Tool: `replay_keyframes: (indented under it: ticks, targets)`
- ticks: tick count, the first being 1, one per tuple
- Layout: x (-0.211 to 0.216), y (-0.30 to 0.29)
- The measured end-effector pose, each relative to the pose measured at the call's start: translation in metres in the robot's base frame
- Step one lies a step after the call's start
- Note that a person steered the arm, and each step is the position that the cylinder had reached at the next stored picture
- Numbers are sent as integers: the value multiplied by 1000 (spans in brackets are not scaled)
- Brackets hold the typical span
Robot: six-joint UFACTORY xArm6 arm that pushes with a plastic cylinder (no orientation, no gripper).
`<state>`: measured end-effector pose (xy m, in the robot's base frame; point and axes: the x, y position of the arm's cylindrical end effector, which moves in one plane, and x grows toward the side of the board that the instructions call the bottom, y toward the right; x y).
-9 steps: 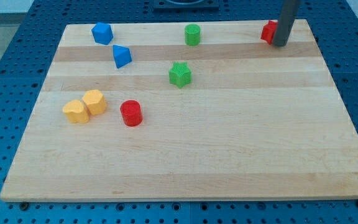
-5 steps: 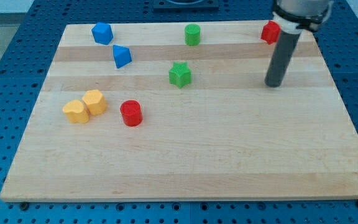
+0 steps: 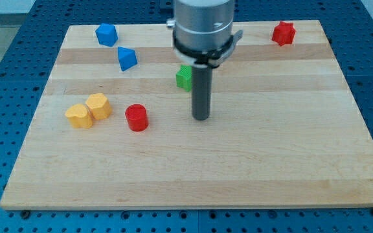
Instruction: Slide the red circle to the center left of the board
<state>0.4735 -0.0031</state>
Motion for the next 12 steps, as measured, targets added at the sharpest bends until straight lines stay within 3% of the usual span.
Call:
replay_keyframes:
  ticks: [1, 3, 7, 10, 12]
  targets:
    - [33, -34]
    - [42, -111]
    - [-4, -84]
    - [-55, -88]
    - [-58, -118]
